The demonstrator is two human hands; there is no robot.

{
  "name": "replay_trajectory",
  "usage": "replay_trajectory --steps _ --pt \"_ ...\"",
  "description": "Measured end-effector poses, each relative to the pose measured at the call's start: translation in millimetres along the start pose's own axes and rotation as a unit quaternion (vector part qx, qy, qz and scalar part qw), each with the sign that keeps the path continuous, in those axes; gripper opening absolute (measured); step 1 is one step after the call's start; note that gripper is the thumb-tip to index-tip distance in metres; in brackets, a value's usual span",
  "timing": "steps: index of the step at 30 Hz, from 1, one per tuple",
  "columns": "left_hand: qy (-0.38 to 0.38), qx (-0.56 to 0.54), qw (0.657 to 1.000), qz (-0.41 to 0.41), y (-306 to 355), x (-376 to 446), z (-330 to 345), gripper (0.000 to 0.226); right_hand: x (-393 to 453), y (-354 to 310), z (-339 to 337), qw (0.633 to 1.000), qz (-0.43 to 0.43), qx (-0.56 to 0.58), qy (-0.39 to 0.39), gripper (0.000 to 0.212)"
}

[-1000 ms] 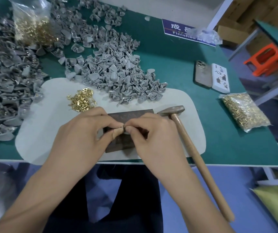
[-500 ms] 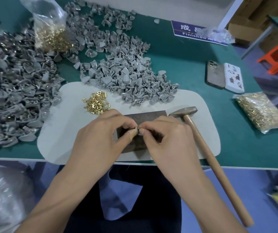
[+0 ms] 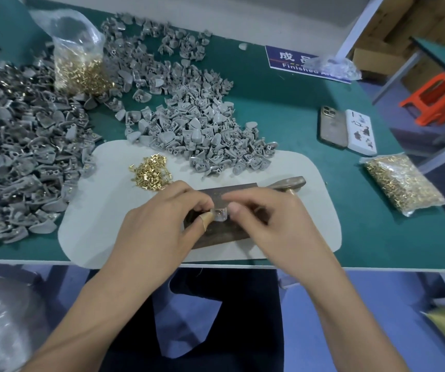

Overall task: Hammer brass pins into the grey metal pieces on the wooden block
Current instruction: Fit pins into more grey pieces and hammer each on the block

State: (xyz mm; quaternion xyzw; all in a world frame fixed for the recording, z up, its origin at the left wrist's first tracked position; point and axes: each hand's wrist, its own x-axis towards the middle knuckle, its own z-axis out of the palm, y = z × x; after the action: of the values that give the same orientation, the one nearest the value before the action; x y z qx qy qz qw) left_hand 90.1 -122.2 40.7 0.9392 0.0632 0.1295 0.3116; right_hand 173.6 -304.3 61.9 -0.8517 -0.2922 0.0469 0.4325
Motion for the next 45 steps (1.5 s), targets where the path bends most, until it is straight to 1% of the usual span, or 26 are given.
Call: replay_trajectory --steps 2,3,4,5,6,7,8,10,13,14,16,17,18,20,22,24,28,29,30,32,34,37,39,41,42,45 --pt "-0.001 0.004 1.0 -0.003 -0.4 -0.1 -1.0 0.006 1.3 18.9 -16.2 0.992 0.05 0.01 0.113 0.014" --pt "0.0 0.004 1.0 -0.005 -0.3 0.3 -1.2 0.006 2.1 31.4 -25.4 0.982 0.084 -0.05 0.164 0.011" --pt "0.001 0.005 1.0 -0.006 -0.1 0.7 -1.3 0.006 1.3 44.2 -32.7 0.965 0.133 -0.144 0.175 0.01" --pt "0.002 0.005 1.0 -0.007 0.3 1.4 -1.0 0.006 -0.8 54.6 -36.9 0.941 0.192 -0.239 0.145 0.022" --pt "0.004 0.007 1.0 -0.008 1.0 2.3 -0.6 0.006 -3.2 63.6 -38.1 0.918 0.243 -0.296 0.099 0.035" --pt "0.006 0.01 1.0 -0.009 1.8 3.1 -0.3 0.006 -3.9 69.3 -38.5 0.911 0.269 -0.306 0.066 0.041" --pt "0.007 0.013 1.0 -0.009 2.4 4.1 0.0 0.006 -3.5 72.1 -38.5 0.912 0.273 -0.302 0.051 0.04" --pt "0.009 0.021 1.0 -0.004 3.4 5.6 0.3 0.006 -1.3 70.4 -42.4 0.918 0.257 -0.299 0.046 0.032" --pt "0.017 0.036 0.999 0.008 3.8 6.9 -0.3 0.006 -3.9 60.0 -61.0 0.93 0.216 -0.285 0.082 0.033" --pt "0.018 0.038 0.999 0.01 3.4 6.8 -0.3 0.006 -6.2 53.2 -67.6 0.945 0.196 -0.24 0.101 0.033" --pt "0.023 0.04 0.999 0.011 2.9 7.1 -0.7 0.007 -10.0 30.7 -74.1 0.978 0.16 -0.074 0.108 0.033" --pt "0.025 0.041 0.999 0.012 3.2 7.9 -0.9 0.008 -11.7 18.7 -74.3 0.985 0.148 0.0 0.087 0.034" --pt "0.025 0.042 0.999 0.014 3.5 9.0 -1.1 0.007 -13.8 8.6 -72.6 0.99 0.129 0.03 0.05 0.032" --pt "0.019 0.044 0.999 0.022 3.2 11.2 -1.6 0.006 -17.8 -3.3 -62.9 0.997 0.076 -0.021 -0.015 0.02" --pt "0.012 0.051 0.998 0.034 1.7 13.3 -2.4 0.005 -19.3 -7.3 -50.8 0.993 0.034 -0.111 -0.03 0.014" --pt "0.01 0.055 0.998 0.042 -0.3 14.9 -3.6 0.006 -20.8 -9.9 -43.5 0.988 0.02 -0.15 -0.011 0.017" --pt "0.012 0.054 0.997 0.044 -1.6 15.6 -2.9 0.004 -22.8 -12.8 -38.7 0.981 -0.009 -0.163 0.108 0.023" --pt "0.013 0.055 0.997 0.043 -1.7 15.7 -2.8 0.004 -24.0 -12.8 -34.1 0.98 -0.007 -0.16 0.121 0.024" --pt "0.015 0.055 0.997 0.044 -1.7 15.9 -2.9 0.004 -25.8 -12.3 -27.8 0.98 0.0 -0.164 0.112 0.026" --pt "0.018 0.059 0.997 0.043 -2.0 16.5 -3.6 0.004 -28.9 -10.0 -17.2 0.977 0.013 -0.207 0.057 0.03" --pt "0.021 0.064 0.997 0.042 -2.1 17.0 -3.9 0.005 -27.6 -9.1 -19.3 0.969 0.012 -0.243 0.052 0.029" --pt "0.027 0.062 0.997 0.042 -2.1 17.0 -2.9 0.006 -26.2 -12.3 -24.2 0.973 0.009 -0.199 0.119 0.027" --pt "0.026 0.059 0.997 0.04 -3.4 16.9 -2.8 0.007 -29.4 -14.2 -17.5 0.979 0.013 -0.18 0.097 0.031" --pt "0.024 0.057 0.997 0.038 -4.3 16.9 -3.3 0.007 -32.8 -14.5 -14.6 0.977 0.019 -0.208 0.051 0.033" --pt "0.024 0.057 0.997 0.037 -4.4 16.9 -3.2 0.007 -32.9 -14.5 -17.4 0.973 0.015 -0.226 0.052 0.032" --pt "0.027 0.059 0.997 0.036 -4.8 17.6 -2.9 0.007 -30.7 -14.4 -23.9 0.973 0.01 -0.187 0.133 0.029"
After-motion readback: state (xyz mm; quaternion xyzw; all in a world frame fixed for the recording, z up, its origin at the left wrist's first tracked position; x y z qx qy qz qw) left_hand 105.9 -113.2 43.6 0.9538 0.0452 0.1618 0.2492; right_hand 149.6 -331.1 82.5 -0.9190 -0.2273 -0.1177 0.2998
